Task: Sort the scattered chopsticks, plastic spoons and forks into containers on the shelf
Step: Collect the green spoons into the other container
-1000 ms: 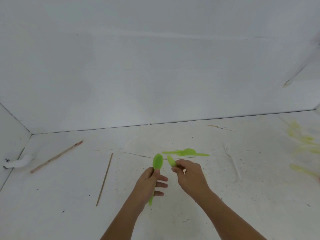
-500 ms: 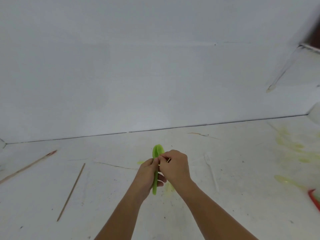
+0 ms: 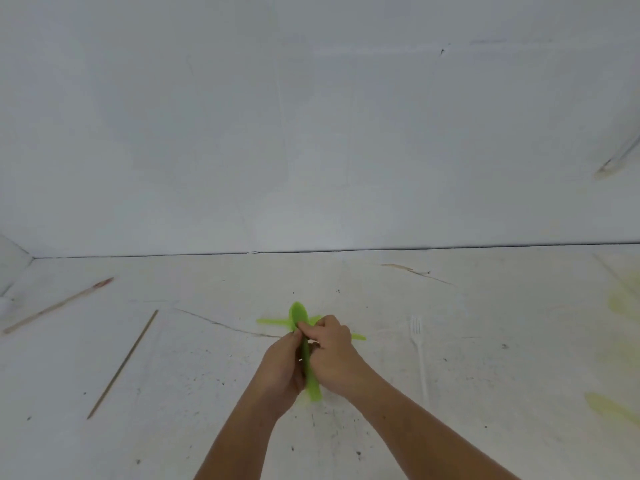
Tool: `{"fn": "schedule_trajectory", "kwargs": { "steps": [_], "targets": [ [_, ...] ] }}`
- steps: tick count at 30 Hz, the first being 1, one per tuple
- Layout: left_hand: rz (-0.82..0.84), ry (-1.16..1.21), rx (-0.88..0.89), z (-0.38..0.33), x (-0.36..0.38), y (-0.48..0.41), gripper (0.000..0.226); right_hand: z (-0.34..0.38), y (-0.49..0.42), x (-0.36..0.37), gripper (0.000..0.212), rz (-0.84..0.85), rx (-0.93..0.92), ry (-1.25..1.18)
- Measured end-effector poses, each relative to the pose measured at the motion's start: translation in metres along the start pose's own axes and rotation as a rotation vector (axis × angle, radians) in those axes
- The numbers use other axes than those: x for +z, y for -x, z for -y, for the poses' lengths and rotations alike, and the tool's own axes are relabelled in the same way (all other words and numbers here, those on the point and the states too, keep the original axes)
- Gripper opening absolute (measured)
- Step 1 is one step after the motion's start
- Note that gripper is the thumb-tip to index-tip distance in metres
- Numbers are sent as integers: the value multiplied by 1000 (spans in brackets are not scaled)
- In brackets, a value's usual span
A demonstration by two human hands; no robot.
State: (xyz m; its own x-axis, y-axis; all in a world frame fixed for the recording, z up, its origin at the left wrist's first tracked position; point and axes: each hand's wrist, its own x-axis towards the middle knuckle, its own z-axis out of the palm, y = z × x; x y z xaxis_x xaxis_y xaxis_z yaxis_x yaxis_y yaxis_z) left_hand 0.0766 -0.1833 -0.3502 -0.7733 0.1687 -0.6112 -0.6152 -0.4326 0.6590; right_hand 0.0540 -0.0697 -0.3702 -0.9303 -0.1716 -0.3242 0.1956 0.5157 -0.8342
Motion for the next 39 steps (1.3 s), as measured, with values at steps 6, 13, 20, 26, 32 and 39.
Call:
{"fn": "schedule_trajectory", "kwargs": {
  "steps": [6,13,20,26,32,39],
  "targets": [
    [-284,-151,-2,-3,-29,-12,27,-15,-43,-40,38,-238,-51,-23],
    [-296,-231,88,-11,-43,-10,33,-22,-67,-33,21,-48,-113,565],
    [-226,-225,112,-27,-45,-2,36,-24,-67,-38,42,80,-222,604],
    [-184,-279,188,-40,-46,0,26,-18,-61,-44,13,82,-291,697],
    [-143,-303,215,-46,-45,7,25,-29,-48,-81,23,48,-194,572],
    [-40,-348,169,-36,-13,10,26,-43,-26,-115,24,14,-251,962]
  ]
}}
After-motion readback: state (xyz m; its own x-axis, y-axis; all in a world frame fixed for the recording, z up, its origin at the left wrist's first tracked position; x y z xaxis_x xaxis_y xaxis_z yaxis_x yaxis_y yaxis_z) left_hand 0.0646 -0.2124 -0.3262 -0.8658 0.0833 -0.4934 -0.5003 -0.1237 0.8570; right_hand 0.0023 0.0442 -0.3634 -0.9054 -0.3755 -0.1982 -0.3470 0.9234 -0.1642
